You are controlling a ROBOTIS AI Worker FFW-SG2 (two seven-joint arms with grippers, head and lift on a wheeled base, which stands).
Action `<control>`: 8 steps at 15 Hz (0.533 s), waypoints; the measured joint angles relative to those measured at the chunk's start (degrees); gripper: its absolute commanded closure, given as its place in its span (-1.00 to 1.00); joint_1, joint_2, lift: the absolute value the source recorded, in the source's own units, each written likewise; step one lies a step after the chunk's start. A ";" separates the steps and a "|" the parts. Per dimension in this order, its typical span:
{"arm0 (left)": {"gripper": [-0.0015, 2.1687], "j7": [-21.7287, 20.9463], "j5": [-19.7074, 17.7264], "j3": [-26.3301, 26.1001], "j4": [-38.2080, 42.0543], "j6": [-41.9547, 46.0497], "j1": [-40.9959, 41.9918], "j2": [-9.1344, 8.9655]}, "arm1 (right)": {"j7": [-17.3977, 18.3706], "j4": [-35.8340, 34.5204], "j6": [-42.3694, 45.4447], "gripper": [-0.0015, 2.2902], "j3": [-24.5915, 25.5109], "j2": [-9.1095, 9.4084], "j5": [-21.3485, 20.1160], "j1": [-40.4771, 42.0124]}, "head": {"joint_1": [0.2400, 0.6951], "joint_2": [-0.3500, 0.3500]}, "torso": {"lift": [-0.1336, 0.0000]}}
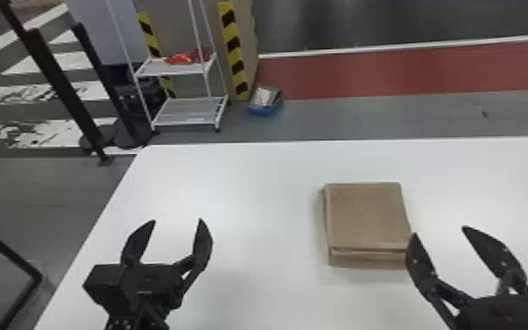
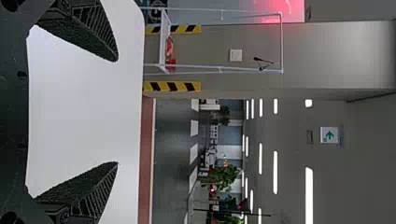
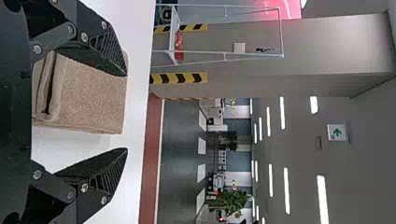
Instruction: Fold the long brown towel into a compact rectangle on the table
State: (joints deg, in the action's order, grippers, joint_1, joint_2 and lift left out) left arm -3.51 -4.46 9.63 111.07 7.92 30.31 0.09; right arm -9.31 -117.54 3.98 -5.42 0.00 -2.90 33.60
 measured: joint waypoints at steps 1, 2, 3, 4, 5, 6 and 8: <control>-0.92 -0.13 0.03 0.48 0.61 0.02 1.01 0.00 | 0.02 0.21 0.47 -0.92 0.00 0.00 0.09 0.26 | 1.00 0.66 | -0.72; -0.92 -0.29 0.06 0.71 1.05 0.03 1.77 0.00 | 0.00 0.32 0.70 -0.91 -0.03 0.00 0.14 0.45 | 1.00 0.67 | -0.72; -0.92 -0.35 0.07 0.79 1.23 0.03 2.24 0.00 | -0.01 0.36 0.82 -0.91 -0.06 0.00 0.16 0.56 | 1.00 0.69 | -0.72; -0.92 -0.34 0.07 0.80 1.32 0.06 2.65 0.00 | 0.04 0.37 0.91 -0.91 -0.09 0.00 0.17 0.71 | 1.00 0.69 | -0.72; -0.92 -0.20 0.07 0.76 1.41 0.20 2.92 0.00 | 0.30 0.38 0.95 -0.91 -0.11 0.00 0.17 0.81 | 1.00 0.69 | -0.72; -0.92 -0.05 0.07 0.63 1.48 0.59 3.15 0.00 | 0.96 0.37 0.98 -0.91 -0.13 0.00 0.17 0.93 | 1.00 0.69 | -0.72; -0.92 0.11 0.07 0.30 1.88 1.33 3.62 0.00 | 1.49 0.16 0.98 -0.91 -0.19 0.00 0.17 1.23 | 1.00 0.67 | -0.72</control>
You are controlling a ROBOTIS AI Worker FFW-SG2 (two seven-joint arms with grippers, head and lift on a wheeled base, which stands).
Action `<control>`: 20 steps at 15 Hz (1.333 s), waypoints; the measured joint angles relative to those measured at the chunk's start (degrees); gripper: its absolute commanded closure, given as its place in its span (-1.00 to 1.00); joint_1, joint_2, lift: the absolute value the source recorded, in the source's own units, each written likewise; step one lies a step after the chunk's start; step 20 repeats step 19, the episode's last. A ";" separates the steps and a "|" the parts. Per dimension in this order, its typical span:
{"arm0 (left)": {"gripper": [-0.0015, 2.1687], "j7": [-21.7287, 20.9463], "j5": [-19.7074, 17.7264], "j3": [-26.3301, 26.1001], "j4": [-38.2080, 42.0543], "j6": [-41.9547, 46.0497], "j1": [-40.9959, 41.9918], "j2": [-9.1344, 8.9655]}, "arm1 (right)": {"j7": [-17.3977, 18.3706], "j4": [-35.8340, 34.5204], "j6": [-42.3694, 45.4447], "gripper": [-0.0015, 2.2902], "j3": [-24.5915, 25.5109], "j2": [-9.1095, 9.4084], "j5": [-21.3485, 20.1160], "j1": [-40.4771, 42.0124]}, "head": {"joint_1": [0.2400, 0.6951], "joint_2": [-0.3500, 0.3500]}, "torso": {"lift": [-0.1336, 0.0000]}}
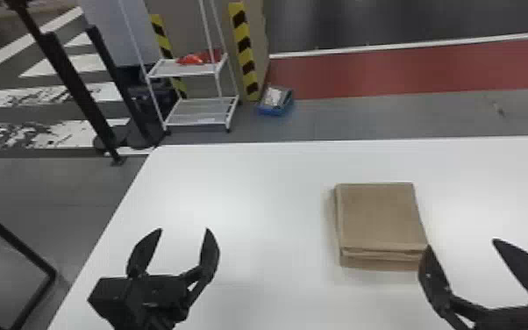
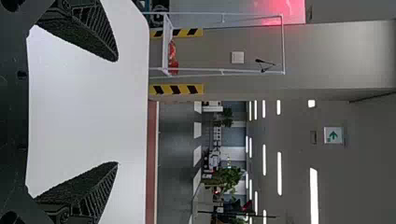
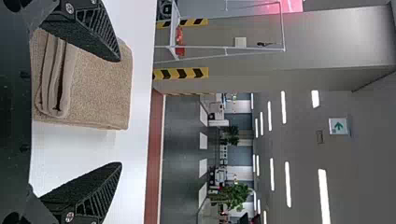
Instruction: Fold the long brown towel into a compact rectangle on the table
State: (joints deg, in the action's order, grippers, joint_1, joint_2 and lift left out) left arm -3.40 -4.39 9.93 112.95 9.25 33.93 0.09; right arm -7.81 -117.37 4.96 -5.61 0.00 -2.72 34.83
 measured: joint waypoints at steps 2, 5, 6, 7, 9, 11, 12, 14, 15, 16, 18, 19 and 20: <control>-0.92 0.27 0.00 -0.22 0.63 0.77 0.64 0.00 | 0.00 -0.31 0.07 -0.91 -0.06 0.00 0.00 0.33 | 1.00 0.66 | -0.72; -0.92 0.33 -0.20 -0.20 1.15 1.11 1.12 0.00 | -0.01 -0.46 0.17 -0.91 -0.19 0.00 0.00 0.52 | 1.00 0.67 | -0.72; -0.92 0.33 -0.24 -0.17 1.24 1.14 1.20 0.00 | -0.01 -0.48 0.17 -0.91 -0.19 0.00 0.00 0.54 | 1.00 0.67 | -0.72; -0.92 0.33 -0.28 -0.13 1.27 1.15 1.24 0.00 | -0.01 -0.49 0.17 -0.91 -0.19 0.00 0.00 0.55 | 1.00 0.68 | -0.72; -0.92 0.33 -0.38 -0.08 1.30 1.15 1.24 0.00 | -0.01 -0.49 0.18 -0.91 -0.19 0.00 0.00 0.52 | 1.00 0.68 | -0.72; -0.92 0.33 -0.49 -0.02 1.30 1.15 1.24 0.00 | -0.01 -0.48 0.18 -0.91 -0.19 0.00 0.00 0.51 | 1.00 0.68 | -0.72; -0.92 0.33 -0.51 -0.01 1.28 1.16 1.23 0.00 | -0.01 -0.45 0.18 -0.91 -0.20 0.00 0.00 0.51 | 1.00 0.68 | -0.72; -0.92 0.33 -0.53 0.00 1.23 1.16 1.24 0.00 | -0.01 -0.35 0.18 -0.91 -0.20 0.00 0.00 0.51 | 1.00 0.68 | -0.72; -0.92 0.33 -0.56 0.00 1.22 1.15 1.24 0.00 | -0.01 -0.32 0.18 -0.91 -0.20 0.00 0.00 0.50 | 1.00 0.68 | -0.72; -0.92 0.33 -0.59 0.00 1.22 1.13 1.24 0.00 | -0.01 -0.32 0.18 -0.91 -0.20 0.00 0.00 0.49 | 1.00 0.68 | -0.72; -0.92 0.33 -0.61 0.00 1.22 1.13 1.27 0.00 | -0.01 -0.31 0.18 -0.91 -0.20 0.00 0.00 0.45 | 1.00 0.68 | -0.72; -0.92 0.33 -0.61 0.00 1.21 1.13 1.28 0.00 | -0.01 -0.31 0.18 -0.91 -0.20 0.00 0.00 0.45 | 1.00 0.68 | -0.72; -0.92 0.33 -0.61 0.00 1.21 1.13 1.28 0.00 | -0.01 -0.31 0.18 -0.91 -0.20 0.00 0.00 0.45 | 1.00 0.68 | -0.72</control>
